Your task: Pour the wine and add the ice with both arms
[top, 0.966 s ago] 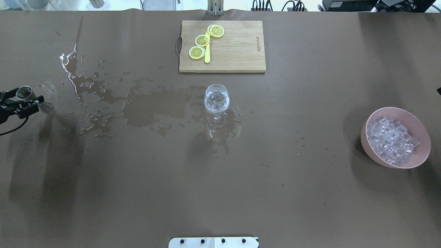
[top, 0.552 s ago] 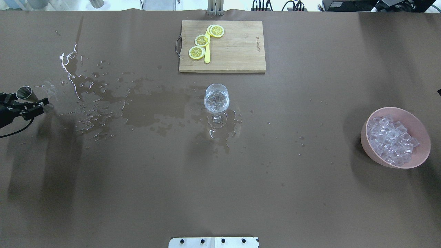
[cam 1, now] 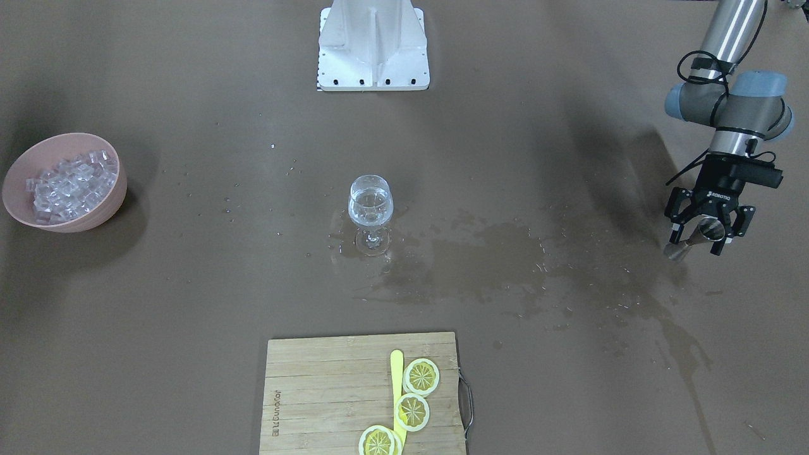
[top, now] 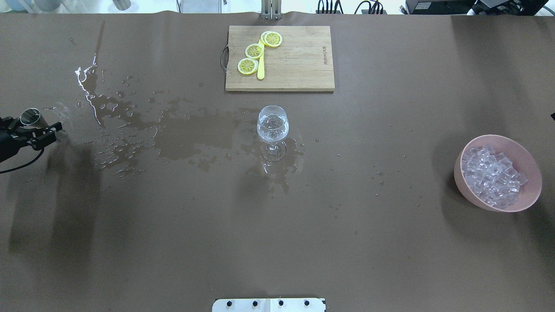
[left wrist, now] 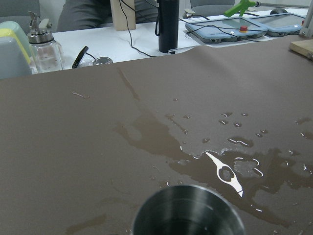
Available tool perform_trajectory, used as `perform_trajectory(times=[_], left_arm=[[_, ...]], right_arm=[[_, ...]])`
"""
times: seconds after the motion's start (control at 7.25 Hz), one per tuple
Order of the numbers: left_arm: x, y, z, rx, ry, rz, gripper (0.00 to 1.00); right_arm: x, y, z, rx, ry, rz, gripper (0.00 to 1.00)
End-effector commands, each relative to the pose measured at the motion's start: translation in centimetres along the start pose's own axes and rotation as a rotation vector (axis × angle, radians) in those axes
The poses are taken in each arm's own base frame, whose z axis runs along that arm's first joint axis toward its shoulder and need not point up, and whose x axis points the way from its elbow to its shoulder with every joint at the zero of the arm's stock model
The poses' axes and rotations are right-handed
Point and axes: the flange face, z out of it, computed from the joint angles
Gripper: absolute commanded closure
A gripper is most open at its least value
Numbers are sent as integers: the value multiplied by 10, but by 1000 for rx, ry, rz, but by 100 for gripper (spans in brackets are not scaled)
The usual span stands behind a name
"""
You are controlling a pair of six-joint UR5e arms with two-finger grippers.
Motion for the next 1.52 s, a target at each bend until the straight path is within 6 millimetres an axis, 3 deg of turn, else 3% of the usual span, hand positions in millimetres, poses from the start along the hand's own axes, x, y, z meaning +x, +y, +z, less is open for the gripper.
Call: perform_trajectory(times=[0.0,0.14,0.28,0.55,0.83,0.97,1.1,1.38], left_arm=[[0,1,0,-6,5,-1,76],[4,4,-1,-39,38,-2,83],[4,5,-1,-47,44,-36,97],[15,-5,-1,-30,70,-46,100],[44,-36,-5,30,132,-53,100],[75,-65,12,84,183,-58,100],[89,-78,13,106,210,-59,100],[153,-125,33,119,368,-51,100]], right_arm=[[0,1,0,0,-1,0,0],[0,1,0,0,-1,0,0],[0,1,0,0,-1,0,0],[1,1,1,-2,-1,3,0],[0,0,0,0,-1,0,0],[0,0,0,0,-1,0,0],[1,1,1,-2,-1,3,0],[1,1,1,-1,-1,0,0]])
